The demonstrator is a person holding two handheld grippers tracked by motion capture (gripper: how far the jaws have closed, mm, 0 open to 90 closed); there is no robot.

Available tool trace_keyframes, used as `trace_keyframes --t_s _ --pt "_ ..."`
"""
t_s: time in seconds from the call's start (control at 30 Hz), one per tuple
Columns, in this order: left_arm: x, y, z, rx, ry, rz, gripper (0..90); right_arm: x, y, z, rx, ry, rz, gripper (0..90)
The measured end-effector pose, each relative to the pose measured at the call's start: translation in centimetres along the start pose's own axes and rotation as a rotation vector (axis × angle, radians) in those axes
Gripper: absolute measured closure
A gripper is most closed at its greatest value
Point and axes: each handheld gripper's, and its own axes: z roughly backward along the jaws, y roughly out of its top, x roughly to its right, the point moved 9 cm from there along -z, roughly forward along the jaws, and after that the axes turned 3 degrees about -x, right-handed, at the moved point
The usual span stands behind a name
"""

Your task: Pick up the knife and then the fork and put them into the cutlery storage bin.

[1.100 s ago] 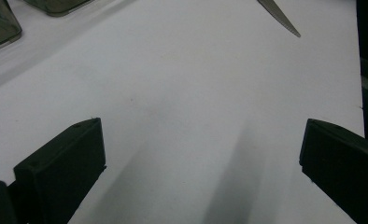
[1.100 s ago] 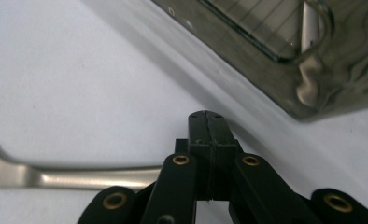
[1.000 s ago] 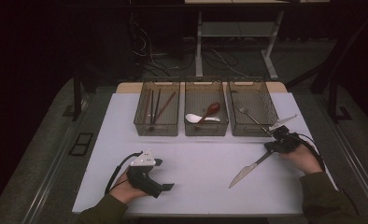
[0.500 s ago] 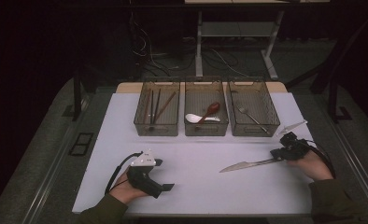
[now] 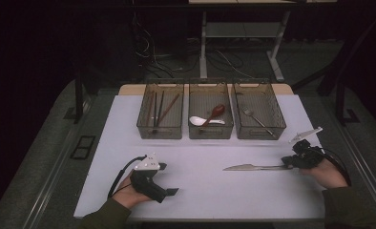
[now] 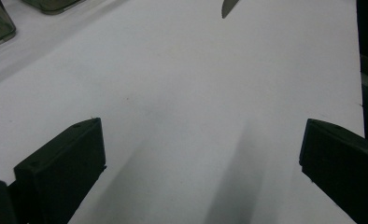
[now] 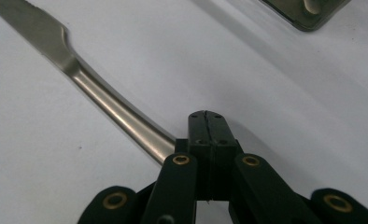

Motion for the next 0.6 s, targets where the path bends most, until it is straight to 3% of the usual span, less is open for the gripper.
trace_keyframes --t_s 0.2,0.3,0.43,0.6 --pt "0.0 0.0 0.0 0.0 -0.001 0.002 0.0 0.1 -0.3 -0.2 -0.024 -0.009 0.004 89.7" --pt "0.0 0.0 0.0 0.003 -0.003 0.0 0.0 -0.2 -0.6 0.0 -0.044 0.0 0.028 89.7" --pt "0.0 0.0 0.1 0.002 -0.003 0.001 0.0 -1.1 -1.2 0.3 -0.069 0.038 0.054 89.7" --pt "0.1 0.0 0.1 0.003 -0.004 0.0 0.0 -2.8 -2.4 0.8 -0.118 0.088 0.124 89.6"
